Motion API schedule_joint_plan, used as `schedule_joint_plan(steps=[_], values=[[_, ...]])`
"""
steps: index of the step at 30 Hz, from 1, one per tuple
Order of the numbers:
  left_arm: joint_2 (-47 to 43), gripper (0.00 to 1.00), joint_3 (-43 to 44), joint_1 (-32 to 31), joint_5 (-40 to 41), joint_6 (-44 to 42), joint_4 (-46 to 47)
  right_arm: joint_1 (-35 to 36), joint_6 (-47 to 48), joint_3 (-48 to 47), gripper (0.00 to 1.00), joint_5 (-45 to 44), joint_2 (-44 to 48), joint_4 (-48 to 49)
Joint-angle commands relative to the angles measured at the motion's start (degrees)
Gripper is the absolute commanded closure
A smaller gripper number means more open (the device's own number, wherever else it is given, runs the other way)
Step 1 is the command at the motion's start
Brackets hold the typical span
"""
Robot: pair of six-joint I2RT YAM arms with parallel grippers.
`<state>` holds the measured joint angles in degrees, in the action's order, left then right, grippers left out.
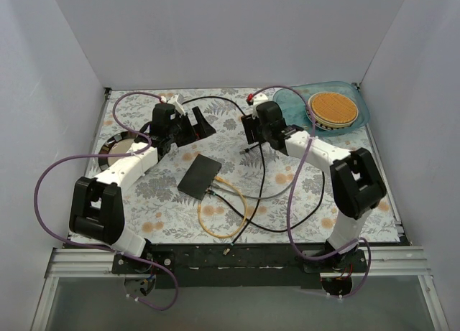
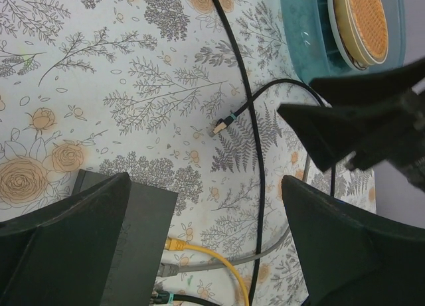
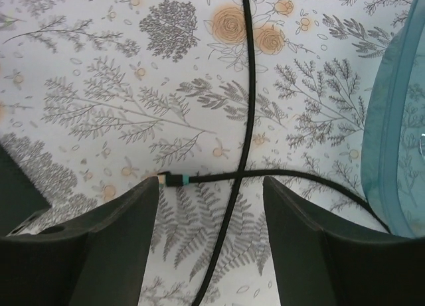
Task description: Insert the plug into the switch port
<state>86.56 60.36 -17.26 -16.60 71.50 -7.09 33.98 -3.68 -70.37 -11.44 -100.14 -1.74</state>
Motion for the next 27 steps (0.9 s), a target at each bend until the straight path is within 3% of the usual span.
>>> schedule_joint_plan(steps=[1, 6, 16, 27], values=[[-1.8, 0.02, 0.8, 0.2, -2.1, -1.2, -0.2, -2.5, 2.6, -10.0, 0.32, 2.2, -8.4, -2.6], [-1.7, 0.02, 1.2, 0.3, -2.9, -1.5, 0.1, -4.0, 3.5, -20.9, 0.36, 2.3, -16.7, -7.7], [-0.6, 0.02, 1.4, 0.3, -4.2, -1.6, 0.3, -5.5, 3.4, -27.8, 0.40, 2.6, -26.5, -11.4], [-1.9, 0.02, 1.1, 0.3, -4.9, -1.0, 0.9, -7.3, 1.0, -31.0, 0.65, 4.3, -31.5, -15.3]])
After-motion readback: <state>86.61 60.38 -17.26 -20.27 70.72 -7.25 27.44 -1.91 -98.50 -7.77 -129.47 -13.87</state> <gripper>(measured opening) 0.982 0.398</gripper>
